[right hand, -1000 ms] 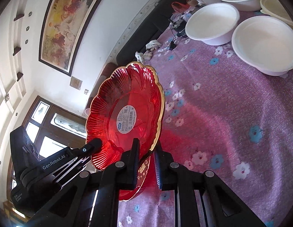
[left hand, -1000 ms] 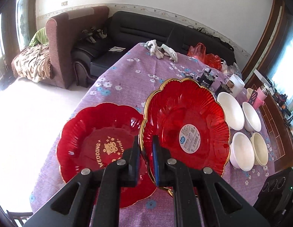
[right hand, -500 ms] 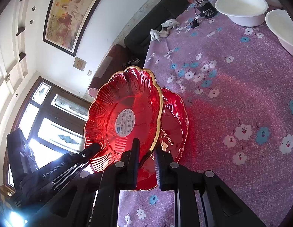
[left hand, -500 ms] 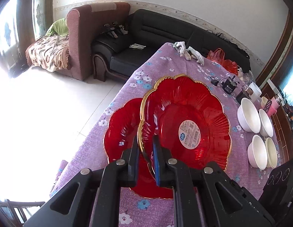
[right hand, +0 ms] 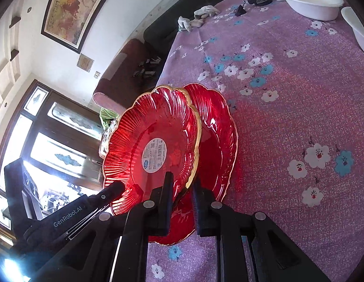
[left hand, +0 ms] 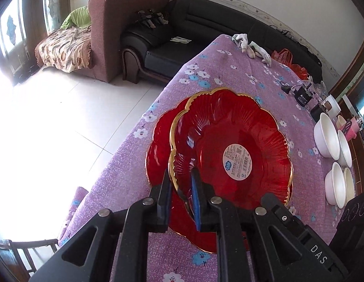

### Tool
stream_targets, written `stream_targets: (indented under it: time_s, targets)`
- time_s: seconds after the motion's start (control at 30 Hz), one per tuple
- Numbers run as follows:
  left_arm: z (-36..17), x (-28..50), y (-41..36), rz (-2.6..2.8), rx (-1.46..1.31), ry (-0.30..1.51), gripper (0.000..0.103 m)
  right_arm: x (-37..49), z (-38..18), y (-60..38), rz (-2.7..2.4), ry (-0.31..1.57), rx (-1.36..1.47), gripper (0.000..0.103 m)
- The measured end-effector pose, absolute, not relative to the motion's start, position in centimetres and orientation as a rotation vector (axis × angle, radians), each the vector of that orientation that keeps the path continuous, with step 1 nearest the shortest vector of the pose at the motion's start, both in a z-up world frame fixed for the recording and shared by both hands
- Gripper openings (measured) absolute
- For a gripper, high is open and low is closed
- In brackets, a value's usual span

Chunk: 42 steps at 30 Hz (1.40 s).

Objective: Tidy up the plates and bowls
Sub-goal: 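Lift the small red plate and carry it over the large red wedding plate, then lower the small red plate onto the large red plate and open the right gripper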

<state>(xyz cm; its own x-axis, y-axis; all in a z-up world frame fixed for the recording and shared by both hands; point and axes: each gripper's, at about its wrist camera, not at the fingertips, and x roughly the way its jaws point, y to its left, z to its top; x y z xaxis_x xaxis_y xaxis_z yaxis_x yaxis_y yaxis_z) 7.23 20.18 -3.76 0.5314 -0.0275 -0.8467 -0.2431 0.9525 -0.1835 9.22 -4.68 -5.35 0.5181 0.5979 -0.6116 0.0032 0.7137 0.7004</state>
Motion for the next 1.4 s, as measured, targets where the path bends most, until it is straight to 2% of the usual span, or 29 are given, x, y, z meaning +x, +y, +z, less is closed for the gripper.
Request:
stream_targets:
  time_s: [0.4,0.47,0.57,0.73,0.97,1.13,1.2,1.27,1.4]
  targets:
    - [-5.1,8.2,19.4,0.105,-0.186,1.13,0.023,11.7,-4.3,-3.2,0.314,1.05,0.493,0.016]
    - [-5.1,8.4,18.9,0.076,-0.156,1.156,0.031,12.1,-4.3,-3.0,0.3,1.066,0.456,0.015]
    - [-4.9,8.6,18.5,0.04,-0.131,1.192,0.038,12.6,-4.1,-2.8,0.293,1.087,0.419,0.015]
    - [-4.1,8.7,19.0,0.03,-0.131,1.195,0.039,13.1,-4.0,-2.6,0.292,1.124,0.38,0.016]
    - [-3.7,8.1,19.6,0.029,-0.164,1.172,0.039,13.5,-3.8,-0.4,0.293,1.175,0.189,0.021]
    - [-3.6,7.7,20.0,0.024,-0.19,1.163,0.039,13.8,-3.5,1.6,0.307,1.224,0.007,0.037]
    - [-3.4,7.5,20.2,0.032,-0.189,1.155,0.043,13.8,-3.1,2.1,0.305,1.226,-0.045,0.042]
    - [-3.2,7.3,20.5,0.06,-0.178,1.15,0.057,13.8,-2.7,2.9,0.312,1.244,-0.119,0.048]
    - [-3.2,7.0,21.5,0.085,-0.194,1.148,0.059,13.8,-2.4,4.1,0.346,1.32,-0.253,0.058]
